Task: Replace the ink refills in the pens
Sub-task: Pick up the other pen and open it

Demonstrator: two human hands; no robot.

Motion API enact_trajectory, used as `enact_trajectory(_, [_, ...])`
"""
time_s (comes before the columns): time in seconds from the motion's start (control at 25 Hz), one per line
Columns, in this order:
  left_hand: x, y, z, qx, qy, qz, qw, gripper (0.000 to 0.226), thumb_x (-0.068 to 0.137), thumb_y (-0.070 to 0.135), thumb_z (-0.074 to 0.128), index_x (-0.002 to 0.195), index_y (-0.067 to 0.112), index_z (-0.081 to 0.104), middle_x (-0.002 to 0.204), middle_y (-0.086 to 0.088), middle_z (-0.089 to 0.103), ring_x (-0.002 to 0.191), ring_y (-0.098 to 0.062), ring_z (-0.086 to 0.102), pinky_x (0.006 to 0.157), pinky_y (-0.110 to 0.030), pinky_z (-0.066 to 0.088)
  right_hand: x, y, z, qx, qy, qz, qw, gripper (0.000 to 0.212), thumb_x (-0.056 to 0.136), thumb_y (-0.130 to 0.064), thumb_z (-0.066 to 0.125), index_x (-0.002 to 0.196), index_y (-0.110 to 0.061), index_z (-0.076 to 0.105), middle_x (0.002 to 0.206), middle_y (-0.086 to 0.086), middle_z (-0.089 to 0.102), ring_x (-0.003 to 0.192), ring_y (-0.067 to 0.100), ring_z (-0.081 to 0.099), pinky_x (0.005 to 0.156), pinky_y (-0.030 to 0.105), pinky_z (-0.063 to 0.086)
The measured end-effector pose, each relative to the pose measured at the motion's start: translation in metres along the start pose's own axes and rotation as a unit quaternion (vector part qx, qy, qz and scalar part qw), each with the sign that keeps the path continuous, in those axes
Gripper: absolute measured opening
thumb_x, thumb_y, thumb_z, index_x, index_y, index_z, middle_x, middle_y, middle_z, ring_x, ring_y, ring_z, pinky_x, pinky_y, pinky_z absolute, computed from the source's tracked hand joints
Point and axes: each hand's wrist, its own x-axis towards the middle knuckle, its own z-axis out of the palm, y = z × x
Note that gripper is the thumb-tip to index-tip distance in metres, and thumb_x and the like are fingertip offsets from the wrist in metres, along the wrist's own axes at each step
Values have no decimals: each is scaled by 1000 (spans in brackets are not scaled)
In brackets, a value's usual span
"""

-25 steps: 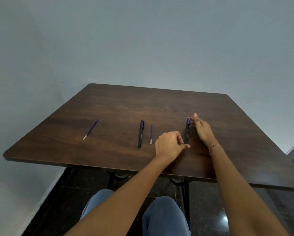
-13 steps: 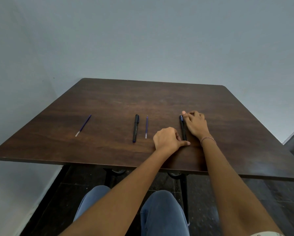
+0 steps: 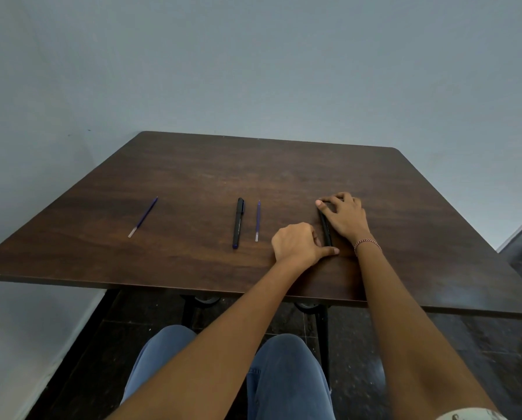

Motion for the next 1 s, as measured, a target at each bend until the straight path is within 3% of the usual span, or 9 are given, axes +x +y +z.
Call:
enact_trajectory(0.2, [-4, -3, -2, -31, -5, 18, 999, 46, 60, 71, 70, 59, 29, 51, 57, 15, 50, 55, -2, 42, 50, -24, 30, 0, 2, -1, 25, -4, 3, 1000, 50, 93, -59, 40, 122, -25, 61, 132, 7, 48, 126, 31, 37, 101, 46, 33])
enact_trajectory(0.36, [-13, -13, -9, -121, 42, 63, 990, 36, 68, 60, 72, 64, 31, 50, 61, 14, 53, 59, 1, 47, 48, -23, 33, -1, -2, -5, 36, -12, 31, 999, 58, 94, -60, 33, 124, -17, 59, 134, 10, 47, 128, 34, 36, 103, 47, 31])
enact_trajectory(0.48, [-15, -31, -30, -139, 106, 122, 977, 23, 73, 45, 75, 78, 31, 57, 68, 13, 57, 63, 0, 54, 55, -20, 42, 0, -12, -17, 89, -24, 64, 994, 57, 97, -54, 34, 122, -9, 60, 133, 17, 48, 129, 37, 36, 106, 46, 30])
enact_trajectory(0.56, [-10, -51, -47, -164, 138, 139, 967, 20, 74, 35, 77, 83, 27, 61, 73, 12, 59, 68, -1, 55, 61, -19, 44, 4, -25, -27, 127, 27, 58, 990, 50, 99, -43, 41, 120, -1, 60, 127, 22, 53, 123, 37, 44, 104, 41, 34])
enact_trajectory(0.64, [-4, -74, -63, -211, 170, 122, 955, 20, 72, 27, 79, 84, 20, 64, 76, 6, 62, 70, -7, 58, 65, -24, 48, 10, -50, -35, 125, 65, 30, 990, 41, 100, -33, 45, 118, 1, 62, 121, 22, 57, 115, 35, 51, 97, 35, 37])
enact_trajectory(0.72, [1, -99, -73, -240, 179, 85, 950, 24, 70, 22, 81, 88, 16, 65, 83, 0, 61, 74, -12, 58, 72, -29, 51, 17, -85, -36, 123, 51, -15, 991, 33, 99, -25, 48, 118, -3, 64, 117, 18, 59, 110, 31, 55, 94, 30, 38])
enact_trajectory(0.84, [1, -130, -80, -241, 119, 59, 961, 40, 69, 24, 83, 103, 16, 63, 105, -1, 57, 96, -11, 56, 87, -29, 51, 22, -135, -23, 134, -18, -82, 987, 26, 98, -14, 49, 116, -9, 67, 118, 14, 62, 110, 24, 58, 96, 27, 40])
enact_trajectory(1.0, [-6, -151, -87, -272, -16, 42, 961, 75, 61, 32, 86, 126, 25, 51, 135, 0, 46, 125, -13, 44, 104, -31, 39, 14, -173, 4, 103, -120, -115, 981, 32, 97, -2, 44, 123, -7, 61, 130, 11, 60, 123, 23, 53, 103, 26, 36])
